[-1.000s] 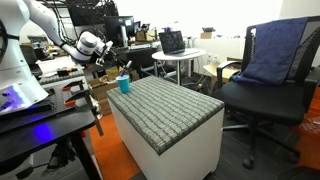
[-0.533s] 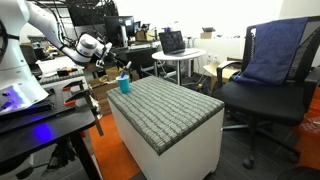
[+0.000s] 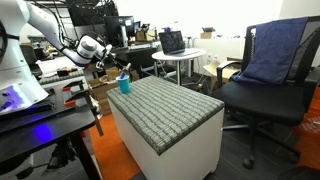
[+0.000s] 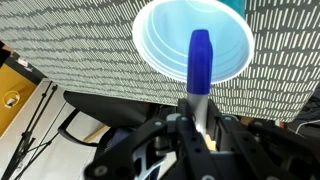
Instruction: Pick up the pen from the table and put it in the light blue cup.
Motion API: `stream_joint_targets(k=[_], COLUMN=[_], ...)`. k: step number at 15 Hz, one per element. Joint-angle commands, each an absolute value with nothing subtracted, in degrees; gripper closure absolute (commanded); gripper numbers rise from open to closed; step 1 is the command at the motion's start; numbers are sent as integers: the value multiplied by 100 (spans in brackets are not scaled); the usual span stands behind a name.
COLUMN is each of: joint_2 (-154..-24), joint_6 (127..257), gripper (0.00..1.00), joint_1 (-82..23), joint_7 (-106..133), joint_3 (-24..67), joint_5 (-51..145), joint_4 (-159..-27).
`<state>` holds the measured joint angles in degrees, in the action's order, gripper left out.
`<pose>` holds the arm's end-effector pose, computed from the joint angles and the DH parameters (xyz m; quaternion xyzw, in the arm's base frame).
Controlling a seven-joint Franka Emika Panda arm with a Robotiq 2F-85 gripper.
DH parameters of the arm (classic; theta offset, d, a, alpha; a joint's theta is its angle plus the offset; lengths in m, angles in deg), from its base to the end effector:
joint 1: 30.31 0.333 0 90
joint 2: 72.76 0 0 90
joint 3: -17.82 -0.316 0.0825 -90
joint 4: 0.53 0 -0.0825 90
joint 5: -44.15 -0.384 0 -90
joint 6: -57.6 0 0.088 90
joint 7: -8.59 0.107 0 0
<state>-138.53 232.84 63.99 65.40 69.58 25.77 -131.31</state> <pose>0.4381 0.2686 0.0785 0.9185 -0.0995 0.3307 0.1925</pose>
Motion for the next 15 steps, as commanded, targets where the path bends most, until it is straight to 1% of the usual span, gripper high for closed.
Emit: stream_joint_targets(k=[1, 2, 5, 7, 8, 9, 15], joint_2=[-13910, -13910, -13914, -13905, -13906, -13892, -13705], joint_6=[23496, 23488, 23489, 23485, 23476, 23469, 23394], gripper=[53, 48, 24, 11, 2, 0, 0], joint_1=[6261, 6254, 6237, 6221, 6222, 6230, 6406], joint_7=[6620, 6623, 6629, 6626, 6629, 6632, 6616], joint_3=[6854, 6847, 6843, 6848, 6855, 6864, 7073], joint_5=[2478, 2470, 2455, 2453, 2452, 2448, 2380], joint_4=[-13069, -13067, -13066, -13064, -13067, -13082, -13333])
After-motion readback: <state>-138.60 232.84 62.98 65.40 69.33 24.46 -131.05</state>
